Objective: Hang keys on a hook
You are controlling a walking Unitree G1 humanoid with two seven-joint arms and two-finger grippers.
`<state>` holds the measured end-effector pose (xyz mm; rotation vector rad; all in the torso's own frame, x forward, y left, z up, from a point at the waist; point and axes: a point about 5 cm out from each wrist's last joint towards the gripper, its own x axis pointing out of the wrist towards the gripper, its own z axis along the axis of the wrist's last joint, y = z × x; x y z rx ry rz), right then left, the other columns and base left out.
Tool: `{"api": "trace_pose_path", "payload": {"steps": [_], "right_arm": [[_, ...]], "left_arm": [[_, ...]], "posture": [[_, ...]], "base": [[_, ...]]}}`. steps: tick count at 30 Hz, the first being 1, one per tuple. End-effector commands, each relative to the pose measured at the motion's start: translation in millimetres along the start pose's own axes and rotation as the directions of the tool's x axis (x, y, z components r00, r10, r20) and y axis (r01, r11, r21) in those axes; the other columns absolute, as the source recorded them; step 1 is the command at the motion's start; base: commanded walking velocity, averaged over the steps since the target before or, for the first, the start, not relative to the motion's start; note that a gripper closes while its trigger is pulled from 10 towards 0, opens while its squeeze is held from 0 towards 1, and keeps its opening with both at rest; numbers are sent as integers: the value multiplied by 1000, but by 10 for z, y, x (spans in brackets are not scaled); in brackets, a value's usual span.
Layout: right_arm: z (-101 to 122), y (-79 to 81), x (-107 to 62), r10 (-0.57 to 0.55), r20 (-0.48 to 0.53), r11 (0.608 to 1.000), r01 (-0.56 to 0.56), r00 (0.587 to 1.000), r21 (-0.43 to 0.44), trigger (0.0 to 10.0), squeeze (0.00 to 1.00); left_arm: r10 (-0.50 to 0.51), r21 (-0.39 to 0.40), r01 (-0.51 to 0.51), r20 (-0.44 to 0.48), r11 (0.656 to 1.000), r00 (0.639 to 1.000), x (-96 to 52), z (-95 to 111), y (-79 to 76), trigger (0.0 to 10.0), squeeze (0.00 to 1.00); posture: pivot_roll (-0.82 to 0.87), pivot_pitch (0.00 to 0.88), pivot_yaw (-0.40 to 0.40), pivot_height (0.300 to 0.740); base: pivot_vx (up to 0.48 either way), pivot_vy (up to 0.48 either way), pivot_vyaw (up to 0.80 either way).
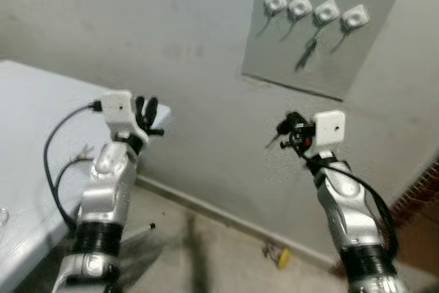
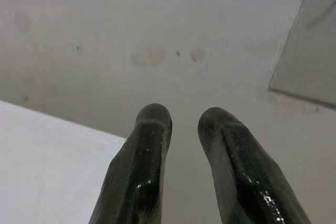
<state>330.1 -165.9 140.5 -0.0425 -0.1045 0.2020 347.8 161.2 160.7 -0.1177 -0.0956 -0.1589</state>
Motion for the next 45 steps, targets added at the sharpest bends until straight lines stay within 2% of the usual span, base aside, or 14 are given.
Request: {"api": "trace_pose_path", "payload": {"steps": [1,12,34,45], "right_arm": [[67,17,25,3,24,1000,-3,1000,0,10000,0],[50,26,25,14,16,1000,-14,1000,-2,10000,0],[48,59,39,29,14,1000,-29,999,-1,10000,0],[47,66,45,35,13,999,-35,999,-1,10000,0]], "left_arm": [[6,9,-6,-3,1000,1000,3,27,38,10000,0],[18,5,-18,-8,1000,1000,-12,23,50,10000,0],[30,-16,-30,-7,999,1000,-17,45,82,10000,0],[34,-19,-34,-4,999,999,-14,55,87,10000,0]], "posture": [[-57,0,-66,740],[-54,0,-68,740],[-41,0,-72,740],[-39,0,-74,740]], "base": [[247,0,0],[242,0,0],[0,0,0],[281,133,0]]}}
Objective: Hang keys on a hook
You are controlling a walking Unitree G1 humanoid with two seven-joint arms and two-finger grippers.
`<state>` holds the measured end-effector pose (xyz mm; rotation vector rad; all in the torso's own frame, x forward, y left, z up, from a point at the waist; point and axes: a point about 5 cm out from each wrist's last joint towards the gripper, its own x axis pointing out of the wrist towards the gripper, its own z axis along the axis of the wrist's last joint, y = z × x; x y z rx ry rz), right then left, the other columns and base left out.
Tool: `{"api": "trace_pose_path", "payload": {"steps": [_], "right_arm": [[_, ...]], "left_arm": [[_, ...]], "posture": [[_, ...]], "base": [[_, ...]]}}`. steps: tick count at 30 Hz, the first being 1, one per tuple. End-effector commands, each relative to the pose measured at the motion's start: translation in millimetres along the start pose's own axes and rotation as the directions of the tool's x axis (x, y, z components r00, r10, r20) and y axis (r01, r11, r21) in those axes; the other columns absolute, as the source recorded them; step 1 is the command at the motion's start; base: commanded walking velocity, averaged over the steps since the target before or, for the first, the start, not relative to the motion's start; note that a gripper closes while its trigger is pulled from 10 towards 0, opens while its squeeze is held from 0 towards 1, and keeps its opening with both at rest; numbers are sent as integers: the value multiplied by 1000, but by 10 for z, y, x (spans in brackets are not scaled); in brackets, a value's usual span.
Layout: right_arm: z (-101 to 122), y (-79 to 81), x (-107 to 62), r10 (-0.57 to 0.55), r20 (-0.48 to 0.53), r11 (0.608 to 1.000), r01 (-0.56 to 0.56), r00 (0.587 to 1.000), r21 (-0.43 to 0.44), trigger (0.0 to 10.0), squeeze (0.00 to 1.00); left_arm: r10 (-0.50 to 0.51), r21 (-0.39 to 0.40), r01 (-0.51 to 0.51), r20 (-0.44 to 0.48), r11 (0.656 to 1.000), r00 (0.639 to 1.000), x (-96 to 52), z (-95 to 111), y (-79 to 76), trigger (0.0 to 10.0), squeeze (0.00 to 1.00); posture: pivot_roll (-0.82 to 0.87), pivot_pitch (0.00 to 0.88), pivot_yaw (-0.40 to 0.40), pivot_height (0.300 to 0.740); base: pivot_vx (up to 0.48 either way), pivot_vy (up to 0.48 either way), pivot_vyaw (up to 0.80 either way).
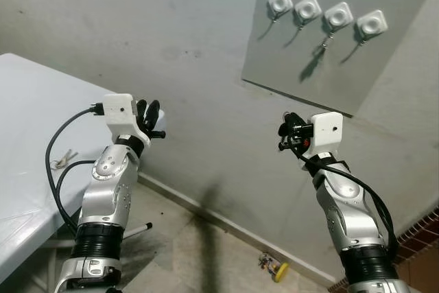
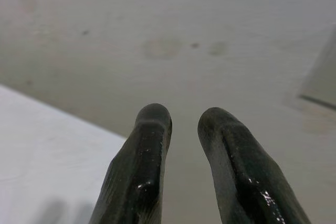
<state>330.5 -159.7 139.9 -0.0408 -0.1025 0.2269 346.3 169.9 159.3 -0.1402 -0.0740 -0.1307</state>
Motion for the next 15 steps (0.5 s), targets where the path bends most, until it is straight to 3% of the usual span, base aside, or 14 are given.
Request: {"api": "trace_pose_path", "payload": {"steps": [1,15], "right_arm": [[52,5,29,10,14,1000,-10,1000,-4,10000,0],[50,7,28,21,9,1000,-21,1000,-9,10000,0]], "left_arm": [[4,3,-4,15,1000,1000,15,56,0,10000,0],[10,8,-11,15,1000,1000,8,56,0,10000,0]], "posture": [[-39,0,-74,740],[-38,0,-84,740]], "base": [[292,251,0],[296,232,0]]}}
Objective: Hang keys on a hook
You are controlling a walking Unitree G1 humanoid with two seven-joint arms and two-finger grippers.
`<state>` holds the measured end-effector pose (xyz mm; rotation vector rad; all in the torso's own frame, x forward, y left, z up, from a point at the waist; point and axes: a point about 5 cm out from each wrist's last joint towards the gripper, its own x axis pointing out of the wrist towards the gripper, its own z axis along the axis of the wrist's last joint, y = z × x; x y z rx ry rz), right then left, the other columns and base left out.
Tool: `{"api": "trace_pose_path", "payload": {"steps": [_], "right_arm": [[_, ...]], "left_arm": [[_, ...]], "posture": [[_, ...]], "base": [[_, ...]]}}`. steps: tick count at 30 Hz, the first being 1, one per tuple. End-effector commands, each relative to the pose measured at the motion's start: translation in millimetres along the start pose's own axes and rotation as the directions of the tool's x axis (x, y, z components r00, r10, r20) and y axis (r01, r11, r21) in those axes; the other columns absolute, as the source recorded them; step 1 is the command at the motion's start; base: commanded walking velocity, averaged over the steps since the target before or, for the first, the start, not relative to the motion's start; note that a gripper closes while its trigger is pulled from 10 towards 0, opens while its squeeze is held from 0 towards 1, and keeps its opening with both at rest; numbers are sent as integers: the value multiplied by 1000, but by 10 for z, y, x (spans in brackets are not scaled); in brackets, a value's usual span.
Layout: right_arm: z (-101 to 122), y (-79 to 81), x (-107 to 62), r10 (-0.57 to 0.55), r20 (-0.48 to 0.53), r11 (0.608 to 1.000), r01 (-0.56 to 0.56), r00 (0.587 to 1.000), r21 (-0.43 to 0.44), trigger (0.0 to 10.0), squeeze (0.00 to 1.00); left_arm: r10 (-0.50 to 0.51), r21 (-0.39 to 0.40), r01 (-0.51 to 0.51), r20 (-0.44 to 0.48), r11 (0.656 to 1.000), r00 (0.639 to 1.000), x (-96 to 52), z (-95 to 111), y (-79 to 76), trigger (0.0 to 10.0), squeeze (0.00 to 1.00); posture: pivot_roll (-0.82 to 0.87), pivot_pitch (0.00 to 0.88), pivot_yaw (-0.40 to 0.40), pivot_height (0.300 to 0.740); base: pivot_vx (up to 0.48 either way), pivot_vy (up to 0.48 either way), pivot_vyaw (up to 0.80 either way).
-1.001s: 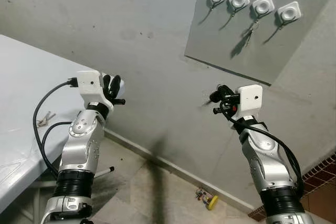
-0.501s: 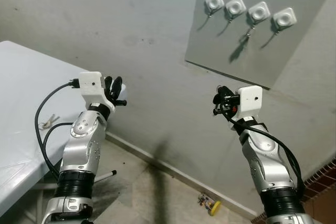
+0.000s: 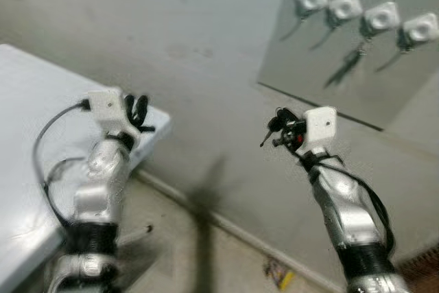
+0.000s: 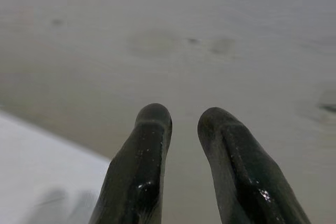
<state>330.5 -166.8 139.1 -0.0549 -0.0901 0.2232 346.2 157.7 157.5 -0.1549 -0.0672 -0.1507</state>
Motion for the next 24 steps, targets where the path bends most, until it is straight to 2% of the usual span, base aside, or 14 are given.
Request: {"api": "trace_pose_path", "payload": {"steps": [1,5,11,18,24], "right_arm": [[61,76,45,25,23,1000,-25,999,3,10000,0],[62,77,47,28,23,1000,-28,999,2,10000,0],[62,77,47,33,20,999,-33,999,0,10000,0],[69,86,55,40,21,999,-41,999,2,10000,0],[83,76,68,34,25,999,-35,999,12,10000,0]], "left_arm": [[28,33,-29,25,999,999,-8,97,116,10000,0],[29,42,-30,26,999,999,-8,102,114,10000,0],[30,50,-32,46,998,999,-11,116,95,10000,0],[-14,122,5,69,992,998,-5,169,13,10000,0],[-36,141,25,77,990,996,-13,178,-25,10000,0]], "posture": [[-38,0,-84,740],[-38,0,-87,740],[-39,0,-88,740],[-38,0,-87,740],[-38,0,-88,740]], "base": [[334,0,0],[275,0,0],[0,0,0],[0,0,0],[0,0,0]]}}
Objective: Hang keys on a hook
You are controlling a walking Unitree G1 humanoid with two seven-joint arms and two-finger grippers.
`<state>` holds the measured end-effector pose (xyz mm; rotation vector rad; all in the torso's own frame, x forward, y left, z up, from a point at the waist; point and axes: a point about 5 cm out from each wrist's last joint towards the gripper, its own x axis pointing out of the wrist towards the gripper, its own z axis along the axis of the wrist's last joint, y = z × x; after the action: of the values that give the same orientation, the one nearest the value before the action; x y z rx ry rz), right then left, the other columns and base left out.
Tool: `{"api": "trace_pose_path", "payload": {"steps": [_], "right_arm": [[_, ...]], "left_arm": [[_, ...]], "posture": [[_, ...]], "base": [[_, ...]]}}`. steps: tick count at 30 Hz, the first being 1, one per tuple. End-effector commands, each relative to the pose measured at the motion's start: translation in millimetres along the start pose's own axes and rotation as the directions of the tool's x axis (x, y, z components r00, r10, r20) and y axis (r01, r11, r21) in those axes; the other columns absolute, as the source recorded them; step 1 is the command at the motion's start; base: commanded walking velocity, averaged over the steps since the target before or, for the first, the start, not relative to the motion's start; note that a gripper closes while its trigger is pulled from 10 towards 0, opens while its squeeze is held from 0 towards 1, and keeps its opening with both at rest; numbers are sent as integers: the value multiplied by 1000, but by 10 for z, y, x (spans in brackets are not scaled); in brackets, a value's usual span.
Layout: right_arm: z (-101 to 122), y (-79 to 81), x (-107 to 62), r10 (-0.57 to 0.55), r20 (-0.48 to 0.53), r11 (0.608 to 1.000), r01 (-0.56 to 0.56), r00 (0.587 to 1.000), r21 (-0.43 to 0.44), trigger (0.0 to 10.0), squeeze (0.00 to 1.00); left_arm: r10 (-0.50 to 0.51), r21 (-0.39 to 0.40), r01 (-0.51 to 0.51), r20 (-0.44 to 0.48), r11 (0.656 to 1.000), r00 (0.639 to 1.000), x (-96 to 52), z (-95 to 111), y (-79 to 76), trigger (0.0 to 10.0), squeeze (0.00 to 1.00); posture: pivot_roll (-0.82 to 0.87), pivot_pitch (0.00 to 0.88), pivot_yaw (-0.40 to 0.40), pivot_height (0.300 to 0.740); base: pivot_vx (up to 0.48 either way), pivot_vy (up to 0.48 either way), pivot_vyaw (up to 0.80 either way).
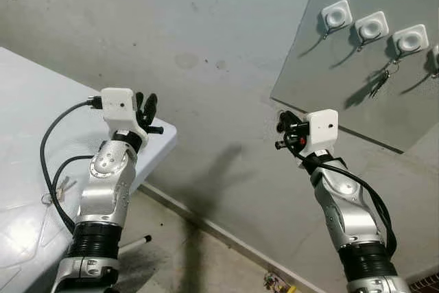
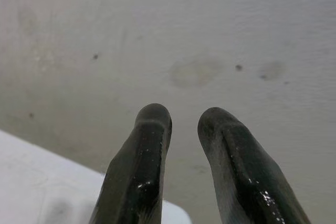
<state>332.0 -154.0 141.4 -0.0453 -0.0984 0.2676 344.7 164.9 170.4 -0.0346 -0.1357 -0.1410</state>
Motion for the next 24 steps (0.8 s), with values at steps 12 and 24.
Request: {"api": "trace_pose_path", "payload": {"steps": [12,24], "right_arm": [[90,-48,61,-6,21,1000,6,1000,0,10000,0],[126,-52,80,-1,31,1000,1,1000,-9,10000,0]], "left_arm": [[-93,42,92,32,995,995,6,79,-159,10000,0],[-280,86,277,27,957,960,-20,91,-437,10000,0]], "posture": [[-37,0,-90,740],[-38,0,-89,740]], "base": [[0,0,0],[0,0,0]]}}
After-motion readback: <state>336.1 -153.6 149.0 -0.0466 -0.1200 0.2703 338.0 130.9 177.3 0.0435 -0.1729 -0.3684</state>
